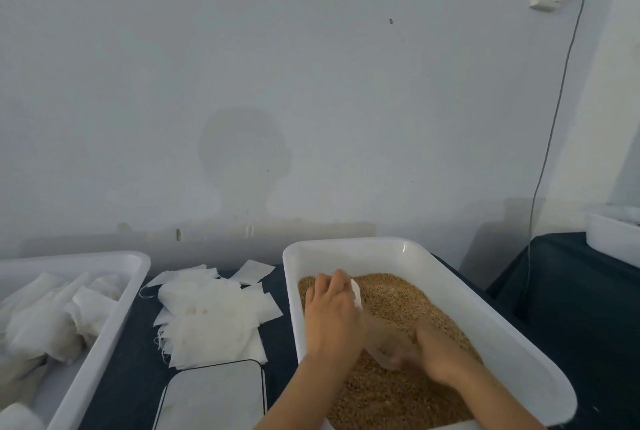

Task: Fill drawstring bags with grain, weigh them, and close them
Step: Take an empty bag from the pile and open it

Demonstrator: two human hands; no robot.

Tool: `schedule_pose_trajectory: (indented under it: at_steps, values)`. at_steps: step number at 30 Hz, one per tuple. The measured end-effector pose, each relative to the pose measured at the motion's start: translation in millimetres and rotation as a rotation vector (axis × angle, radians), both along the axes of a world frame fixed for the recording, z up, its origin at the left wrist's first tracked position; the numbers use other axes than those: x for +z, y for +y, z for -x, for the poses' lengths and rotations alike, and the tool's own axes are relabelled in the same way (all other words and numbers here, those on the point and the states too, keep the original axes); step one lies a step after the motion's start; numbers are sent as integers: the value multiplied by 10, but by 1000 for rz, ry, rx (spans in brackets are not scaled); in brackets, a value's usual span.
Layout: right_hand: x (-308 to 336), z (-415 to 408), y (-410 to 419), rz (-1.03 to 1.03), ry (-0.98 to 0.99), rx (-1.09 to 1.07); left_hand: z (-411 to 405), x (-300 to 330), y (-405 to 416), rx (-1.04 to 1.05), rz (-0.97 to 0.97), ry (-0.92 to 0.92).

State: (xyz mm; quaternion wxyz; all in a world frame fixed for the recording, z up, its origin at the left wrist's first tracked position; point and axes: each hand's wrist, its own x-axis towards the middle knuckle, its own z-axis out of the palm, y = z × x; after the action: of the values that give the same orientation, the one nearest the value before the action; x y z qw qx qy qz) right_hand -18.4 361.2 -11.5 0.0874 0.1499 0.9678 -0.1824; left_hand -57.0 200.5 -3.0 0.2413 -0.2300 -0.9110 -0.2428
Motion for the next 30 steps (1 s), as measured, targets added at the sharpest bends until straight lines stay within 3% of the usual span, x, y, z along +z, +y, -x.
schedule_pose_trajectory:
  at_steps: [3,12,18,21,25,30]
  values:
    - [-5,-20,25,-103,3,55,6,-23,27,20,57,-71]
    - [242,-97,45,-313,228,313,15,5,-51,131,-68,-226]
    - [698,-133,264,-648,220,489,-22,37,-48,105,-125,-225]
    - [660,-130,239,-617,123,563,-33,34,-55,83,-129,-195]
    - [462,-57,145,-531,159,620,-28,44,-60,41,-87,-180]
    - [314,-9,85,-351,75,582,-14,39,-76,16,-22,-234]
